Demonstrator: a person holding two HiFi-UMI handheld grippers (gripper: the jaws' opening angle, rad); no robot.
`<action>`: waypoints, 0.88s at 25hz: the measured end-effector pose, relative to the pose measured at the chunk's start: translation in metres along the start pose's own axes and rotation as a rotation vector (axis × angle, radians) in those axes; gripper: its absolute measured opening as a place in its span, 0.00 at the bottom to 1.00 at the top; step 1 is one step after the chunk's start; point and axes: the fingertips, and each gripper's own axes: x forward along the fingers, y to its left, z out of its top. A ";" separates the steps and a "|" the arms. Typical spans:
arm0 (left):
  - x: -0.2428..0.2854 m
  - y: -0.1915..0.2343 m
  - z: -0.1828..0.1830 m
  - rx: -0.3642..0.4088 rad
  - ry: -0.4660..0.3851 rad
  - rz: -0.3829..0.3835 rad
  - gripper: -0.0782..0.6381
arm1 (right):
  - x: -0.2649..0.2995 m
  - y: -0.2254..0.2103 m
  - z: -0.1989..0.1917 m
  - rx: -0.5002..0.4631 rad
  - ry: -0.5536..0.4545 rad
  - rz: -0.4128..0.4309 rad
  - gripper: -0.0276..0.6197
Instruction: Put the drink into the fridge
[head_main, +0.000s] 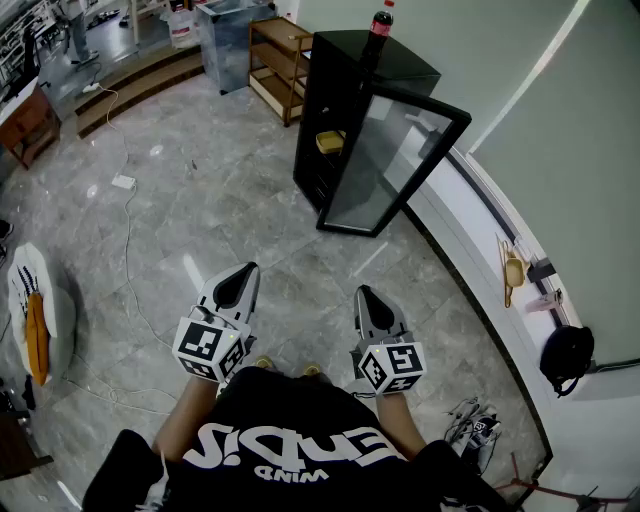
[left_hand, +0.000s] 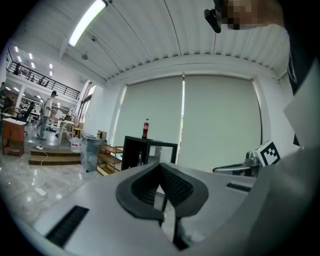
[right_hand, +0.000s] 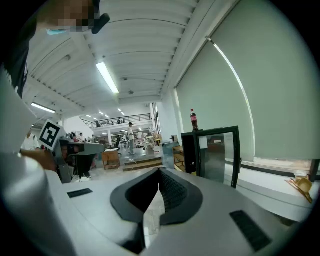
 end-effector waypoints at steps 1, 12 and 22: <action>0.000 0.000 0.000 -0.001 -0.002 -0.003 0.12 | 0.000 0.000 -0.001 -0.003 -0.001 -0.005 0.08; -0.006 0.016 -0.006 -0.019 -0.002 -0.077 0.12 | 0.003 0.016 -0.010 -0.009 -0.002 -0.060 0.08; 0.025 0.031 -0.007 -0.033 -0.007 -0.149 0.12 | 0.024 0.016 -0.020 -0.016 -0.002 -0.108 0.08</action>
